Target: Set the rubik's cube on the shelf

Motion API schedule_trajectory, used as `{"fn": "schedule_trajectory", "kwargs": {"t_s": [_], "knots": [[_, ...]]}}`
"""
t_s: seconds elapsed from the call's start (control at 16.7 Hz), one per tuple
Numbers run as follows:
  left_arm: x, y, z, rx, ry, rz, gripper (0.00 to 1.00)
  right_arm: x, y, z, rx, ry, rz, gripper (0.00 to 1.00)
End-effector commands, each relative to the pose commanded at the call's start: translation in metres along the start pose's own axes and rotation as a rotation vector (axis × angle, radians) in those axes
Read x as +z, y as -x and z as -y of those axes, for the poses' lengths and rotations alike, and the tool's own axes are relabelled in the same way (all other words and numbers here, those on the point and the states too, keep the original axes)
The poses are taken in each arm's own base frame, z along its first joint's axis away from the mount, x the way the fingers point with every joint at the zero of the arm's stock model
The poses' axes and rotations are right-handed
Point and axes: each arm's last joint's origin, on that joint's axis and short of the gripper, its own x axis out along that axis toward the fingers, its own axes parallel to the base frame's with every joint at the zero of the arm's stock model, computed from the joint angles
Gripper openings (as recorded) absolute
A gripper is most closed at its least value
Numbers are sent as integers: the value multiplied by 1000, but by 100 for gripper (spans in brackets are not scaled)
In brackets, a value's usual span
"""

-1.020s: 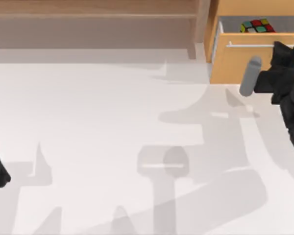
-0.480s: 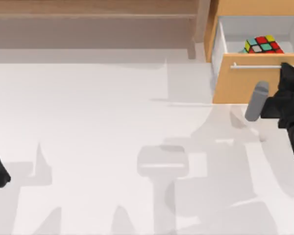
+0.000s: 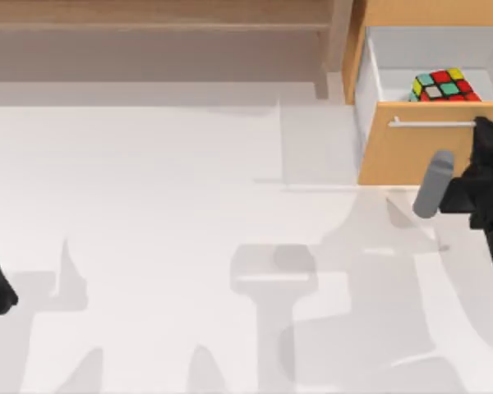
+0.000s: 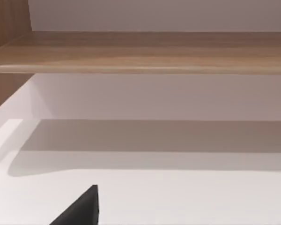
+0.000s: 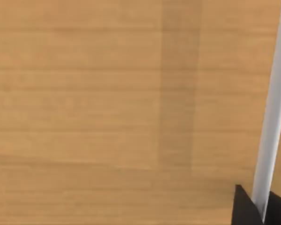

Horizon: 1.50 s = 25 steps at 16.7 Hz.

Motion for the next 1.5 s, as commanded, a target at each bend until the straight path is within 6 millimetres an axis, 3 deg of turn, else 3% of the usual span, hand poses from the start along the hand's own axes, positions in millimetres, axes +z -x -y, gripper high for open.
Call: {"fn": "schedule_trajectory", "kwargs": {"t_s": [0.24,0.54,1.32,1.5], "knots": [[0,0,0,0,0,0,100,-1,38,-1,6,2,1,0],[0,0,0,0,0,0,100,-1,44,1,0,-2,2,0],[0,0,0,0,0,0,100,-1,44,1,0,-2,2,98],[0,0,0,0,0,0,100,-1,44,1,0,-2,2,100]]}}
